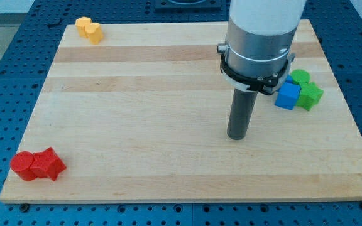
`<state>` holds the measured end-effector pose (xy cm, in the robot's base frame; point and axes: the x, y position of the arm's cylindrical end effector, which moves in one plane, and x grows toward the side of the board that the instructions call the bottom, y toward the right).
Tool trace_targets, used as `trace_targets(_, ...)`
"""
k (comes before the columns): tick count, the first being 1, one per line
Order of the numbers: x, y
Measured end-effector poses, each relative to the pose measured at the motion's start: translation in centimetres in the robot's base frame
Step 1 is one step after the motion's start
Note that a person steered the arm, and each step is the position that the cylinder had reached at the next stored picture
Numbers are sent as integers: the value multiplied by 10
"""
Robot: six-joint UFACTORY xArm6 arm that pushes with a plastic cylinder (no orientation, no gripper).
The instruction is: Point your arm to center of the board
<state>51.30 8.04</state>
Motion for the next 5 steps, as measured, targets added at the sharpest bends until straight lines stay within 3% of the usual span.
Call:
trace_targets(4,-4,-26)
trace_targets(5,-35,-49)
